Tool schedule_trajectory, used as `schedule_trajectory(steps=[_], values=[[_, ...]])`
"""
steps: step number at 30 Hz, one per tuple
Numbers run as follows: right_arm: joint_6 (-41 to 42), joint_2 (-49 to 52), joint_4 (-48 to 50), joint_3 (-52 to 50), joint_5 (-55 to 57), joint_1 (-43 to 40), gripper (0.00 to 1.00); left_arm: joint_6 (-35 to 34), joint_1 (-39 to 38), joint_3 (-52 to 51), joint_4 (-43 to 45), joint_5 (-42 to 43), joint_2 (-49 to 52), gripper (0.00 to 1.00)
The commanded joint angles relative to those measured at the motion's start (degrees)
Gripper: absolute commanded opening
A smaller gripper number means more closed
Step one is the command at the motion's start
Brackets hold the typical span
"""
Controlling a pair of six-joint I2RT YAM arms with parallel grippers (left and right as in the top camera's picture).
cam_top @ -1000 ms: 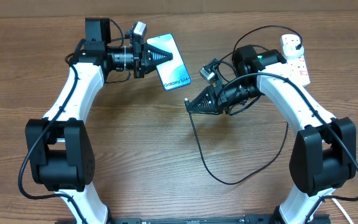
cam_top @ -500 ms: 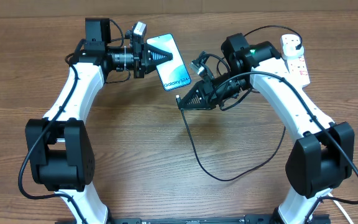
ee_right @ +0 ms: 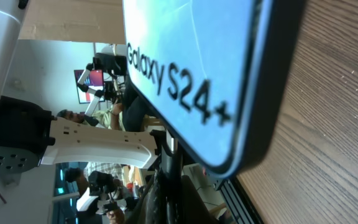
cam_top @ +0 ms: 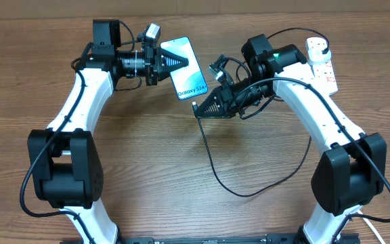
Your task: Plug charger to phone and switch on socket
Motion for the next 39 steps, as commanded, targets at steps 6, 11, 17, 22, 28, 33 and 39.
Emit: schedule_trajectory(steps=[6,11,17,22,28,33,39], values=[[0.24,-2.08,0.13,1.57,-2.47,-1.95,0.04,1.79,-0.48,0.26,0.28,3.52,0.04,0.04],[0.24,-2.08,0.15,1.57,-3.67,-1.92,0.04,1.79,-0.48,0.26,0.28,3.52,0.04,0.04],[0.24,-2.08,0.17,1.57,-3.67,-1.77,0.04,1.77,-0.48,0.26,0.26,3.50,0.04,0.04],[0.26,-2.08,0.17,1.57,-3.80,-1.75,0.04,1.77,-0.48,0.26,0.28,3.48,0.04,0.04],[0.26,-2.08,0.33,1.57,-5.01,-1.75,0.04,1.75,-0.48,0.26,0.28,3.30,0.04,0.04],[0.90,-2.08,0.33,1.57,-4.98,-1.75,0.04,1.73,-0.48,0.26,0.28,3.30,0.04,0.04],[1.29,-2.08,0.66,1.57,-4.90,-0.35,0.04,1.73,-0.48,0.26,0.28,3.32,0.04,0.04]])
